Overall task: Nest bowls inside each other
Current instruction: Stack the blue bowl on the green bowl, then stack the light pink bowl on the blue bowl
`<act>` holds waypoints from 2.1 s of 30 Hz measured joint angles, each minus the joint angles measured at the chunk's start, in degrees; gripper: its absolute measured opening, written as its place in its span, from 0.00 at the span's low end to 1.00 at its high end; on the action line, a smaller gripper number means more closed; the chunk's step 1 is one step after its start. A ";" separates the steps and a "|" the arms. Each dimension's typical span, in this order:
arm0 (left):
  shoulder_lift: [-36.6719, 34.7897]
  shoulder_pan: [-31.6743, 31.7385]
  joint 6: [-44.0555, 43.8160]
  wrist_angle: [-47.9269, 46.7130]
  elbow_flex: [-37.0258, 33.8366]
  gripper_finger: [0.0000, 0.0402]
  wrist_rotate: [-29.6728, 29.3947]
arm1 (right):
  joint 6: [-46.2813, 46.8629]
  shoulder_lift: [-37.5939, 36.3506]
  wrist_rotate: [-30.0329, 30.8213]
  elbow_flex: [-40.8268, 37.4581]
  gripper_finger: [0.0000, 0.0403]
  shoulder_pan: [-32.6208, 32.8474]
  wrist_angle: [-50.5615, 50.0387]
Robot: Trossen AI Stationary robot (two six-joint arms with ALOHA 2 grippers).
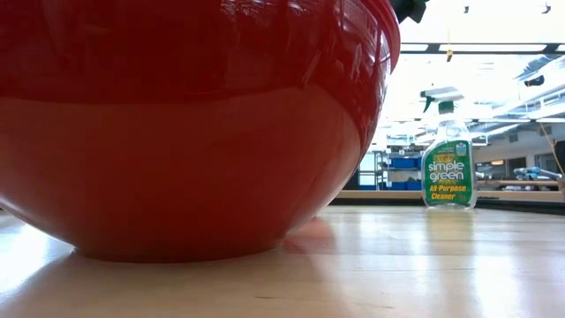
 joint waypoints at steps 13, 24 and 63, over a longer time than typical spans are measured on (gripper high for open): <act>-1.51 0.09 0.62 -0.37 0.00 0.48 0.13 | -0.63 1.92 1.54 0.00 0.46 2.07 -3.80; -8.31 0.09 2.69 -0.89 -0.02 0.62 -4.61 | -1.86 13.90 3.06 -0.02 0.51 2.62 -3.78; -24.54 0.25 7.76 -13.18 -0.04 0.62 -26.69 | -6.45 21.49 -2.73 -0.02 0.05 1.35 -4.42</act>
